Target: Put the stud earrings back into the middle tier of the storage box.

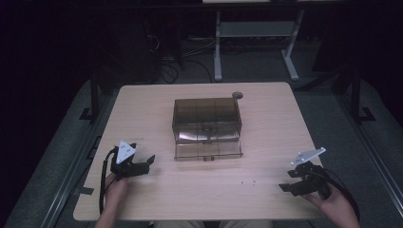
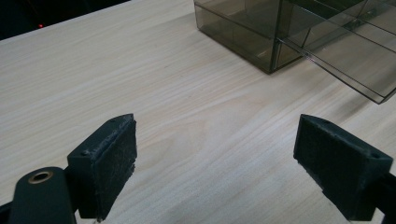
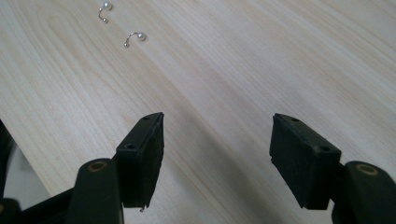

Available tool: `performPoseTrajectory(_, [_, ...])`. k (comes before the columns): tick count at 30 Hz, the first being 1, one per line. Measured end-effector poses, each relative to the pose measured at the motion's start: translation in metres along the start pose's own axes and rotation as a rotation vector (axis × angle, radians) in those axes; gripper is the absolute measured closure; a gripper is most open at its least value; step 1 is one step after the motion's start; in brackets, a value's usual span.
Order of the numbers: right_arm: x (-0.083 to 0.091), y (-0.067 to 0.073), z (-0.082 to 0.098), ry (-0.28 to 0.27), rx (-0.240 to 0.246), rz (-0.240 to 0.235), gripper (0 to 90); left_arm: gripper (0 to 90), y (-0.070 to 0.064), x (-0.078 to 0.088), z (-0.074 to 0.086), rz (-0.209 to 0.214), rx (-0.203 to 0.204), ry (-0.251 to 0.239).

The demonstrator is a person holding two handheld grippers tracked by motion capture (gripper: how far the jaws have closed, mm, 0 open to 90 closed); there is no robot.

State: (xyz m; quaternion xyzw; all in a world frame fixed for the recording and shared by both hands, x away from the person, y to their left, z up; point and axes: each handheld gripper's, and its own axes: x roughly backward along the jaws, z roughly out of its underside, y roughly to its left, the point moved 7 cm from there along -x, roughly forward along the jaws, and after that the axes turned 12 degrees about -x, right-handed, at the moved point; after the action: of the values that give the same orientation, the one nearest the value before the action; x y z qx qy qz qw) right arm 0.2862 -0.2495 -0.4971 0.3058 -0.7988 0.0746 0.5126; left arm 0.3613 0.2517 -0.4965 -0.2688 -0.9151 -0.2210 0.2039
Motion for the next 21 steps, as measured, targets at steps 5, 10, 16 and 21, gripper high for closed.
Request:
performPoseTrajectory(5, [-0.001, 0.006, -0.002, 0.011, 0.017, -0.001, 35.0, 12.8, -0.002, -0.001, 0.000, 0.002, -0.008, 0.003])
performPoseTrajectory(10, [0.002, 0.013, -0.007, 0.021, 0.046, 0.002, 35.0, 12.8, -0.003, -0.001, 0.000, 0.008, -0.017, 0.007])
performPoseTrajectory(16, [0.006, 0.025, -0.023, 0.040, 0.101, 0.029, 34.9, 12.9, -0.003, 0.000, 0.000, 0.003, -0.010, 0.004])
performPoseTrajectory(21, [0.006, 0.035, -0.035, 0.063, 0.141, 0.033, 34.1, 12.8, -0.002, 0.000, 0.000, 0.004, -0.008, 0.003])
